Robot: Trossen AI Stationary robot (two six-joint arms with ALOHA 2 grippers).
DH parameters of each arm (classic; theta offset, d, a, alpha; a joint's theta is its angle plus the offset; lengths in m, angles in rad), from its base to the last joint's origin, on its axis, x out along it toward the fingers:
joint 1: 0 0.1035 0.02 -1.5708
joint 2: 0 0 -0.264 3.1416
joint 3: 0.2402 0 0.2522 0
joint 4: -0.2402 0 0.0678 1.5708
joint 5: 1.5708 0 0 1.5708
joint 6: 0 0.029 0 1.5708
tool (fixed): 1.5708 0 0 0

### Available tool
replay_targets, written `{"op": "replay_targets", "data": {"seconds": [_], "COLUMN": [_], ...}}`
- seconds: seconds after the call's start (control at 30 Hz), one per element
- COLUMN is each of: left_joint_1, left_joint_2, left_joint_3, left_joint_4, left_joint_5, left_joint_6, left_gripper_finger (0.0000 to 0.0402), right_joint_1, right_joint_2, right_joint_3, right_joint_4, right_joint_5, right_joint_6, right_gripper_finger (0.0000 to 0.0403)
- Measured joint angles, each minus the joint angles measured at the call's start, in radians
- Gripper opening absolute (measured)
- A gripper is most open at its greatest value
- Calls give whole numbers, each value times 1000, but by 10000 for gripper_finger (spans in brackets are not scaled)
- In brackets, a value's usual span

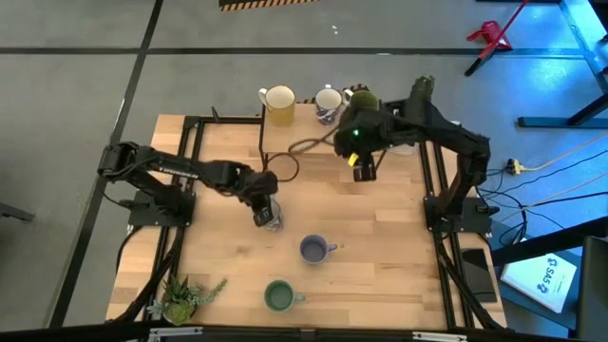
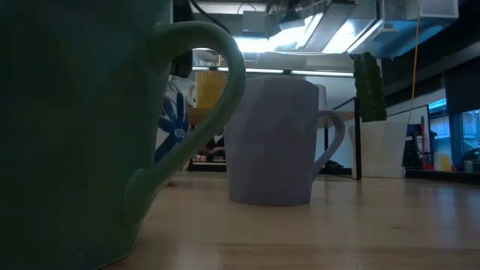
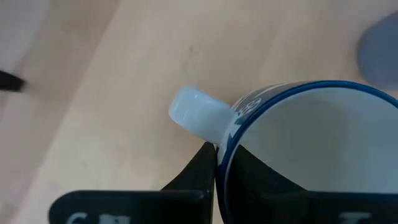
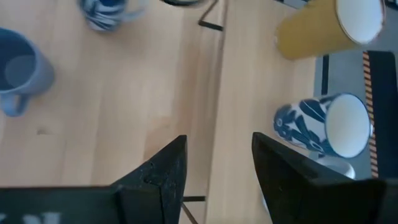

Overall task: Place coffee mugs
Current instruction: Put the blue patterned mug on the shelf

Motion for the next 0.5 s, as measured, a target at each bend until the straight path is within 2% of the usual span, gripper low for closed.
{"op": "replay_targets", "data": {"seconds": [0.27,0.5], "left_joint_1": [57,57], "left_joint_2": [0,31], "left_joint_3": [68,81], "left_joint_4": [-62,-91], "left_joint_5": [-17,-11], "left_joint_6": [124,207], "left_gripper_finger": [21,32], "right_joint_1": [89,95], "right_joint_2": [0,0], "right_joint_3": [0,0], "right_joint_4": [0,0], "right_joint_5": [89,95], "right_joint_6": [111,143], "right_gripper_finger": [168,168]}}
